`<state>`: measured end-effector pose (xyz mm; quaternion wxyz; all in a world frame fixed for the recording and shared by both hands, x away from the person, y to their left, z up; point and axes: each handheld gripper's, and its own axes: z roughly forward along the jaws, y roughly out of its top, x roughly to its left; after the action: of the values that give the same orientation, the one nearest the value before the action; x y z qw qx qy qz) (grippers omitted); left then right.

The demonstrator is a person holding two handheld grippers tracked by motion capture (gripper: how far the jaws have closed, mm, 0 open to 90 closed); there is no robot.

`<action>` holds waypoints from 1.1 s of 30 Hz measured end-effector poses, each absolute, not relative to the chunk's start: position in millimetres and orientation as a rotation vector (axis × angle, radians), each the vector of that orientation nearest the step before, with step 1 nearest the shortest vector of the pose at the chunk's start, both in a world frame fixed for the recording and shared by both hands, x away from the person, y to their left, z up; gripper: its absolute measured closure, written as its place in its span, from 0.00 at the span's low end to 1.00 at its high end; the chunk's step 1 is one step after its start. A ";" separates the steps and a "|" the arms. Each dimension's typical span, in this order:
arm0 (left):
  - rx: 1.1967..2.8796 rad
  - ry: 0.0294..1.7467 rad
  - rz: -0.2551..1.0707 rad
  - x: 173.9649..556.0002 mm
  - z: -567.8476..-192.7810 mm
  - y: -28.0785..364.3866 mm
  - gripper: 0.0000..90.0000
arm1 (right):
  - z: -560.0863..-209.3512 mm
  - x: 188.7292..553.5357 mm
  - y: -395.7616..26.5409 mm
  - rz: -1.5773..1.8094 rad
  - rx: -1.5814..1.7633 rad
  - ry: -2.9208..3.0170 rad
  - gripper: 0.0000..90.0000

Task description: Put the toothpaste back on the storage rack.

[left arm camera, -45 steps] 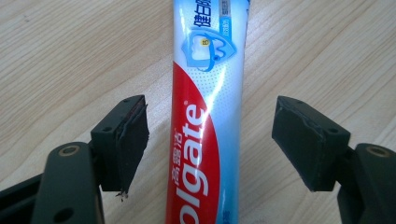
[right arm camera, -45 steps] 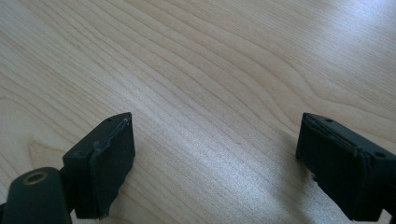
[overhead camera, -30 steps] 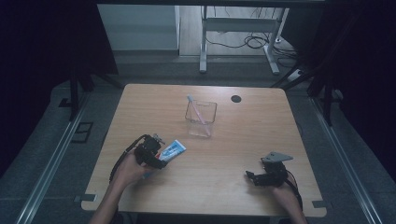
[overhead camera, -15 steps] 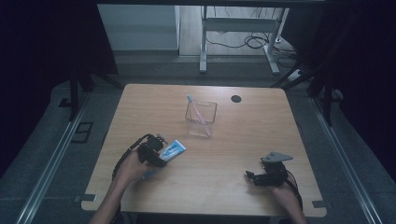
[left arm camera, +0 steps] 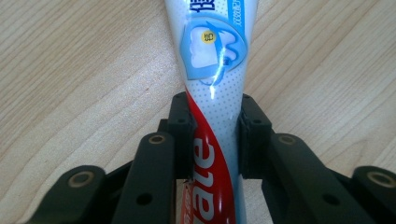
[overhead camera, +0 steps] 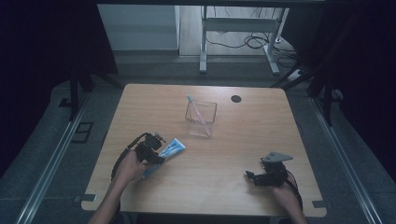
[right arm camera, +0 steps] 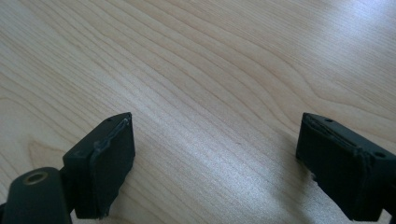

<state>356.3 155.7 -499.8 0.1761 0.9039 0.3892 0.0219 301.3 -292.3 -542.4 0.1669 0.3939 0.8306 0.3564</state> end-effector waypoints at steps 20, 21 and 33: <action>2.392 1.038 0.144 349.5 -474.7 157.8 0.82 | -542.3 301.3 -292.2 1.014 1.123 2.364 0.13; 2.387 1.030 0.147 349.5 -473.0 157.8 0.82 | -542.4 301.3 -292.2 1.014 1.123 2.364 0.13; 2.304 0.996 0.184 350.7 -450.9 152.0 0.82 | -542.4 301.4 -292.3 1.014 1.122 2.364 0.13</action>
<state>350.7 152.0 -450.9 0.3076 0.8711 0.3765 0.0694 301.4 -292.3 -542.4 0.1670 0.3941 0.8305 0.3564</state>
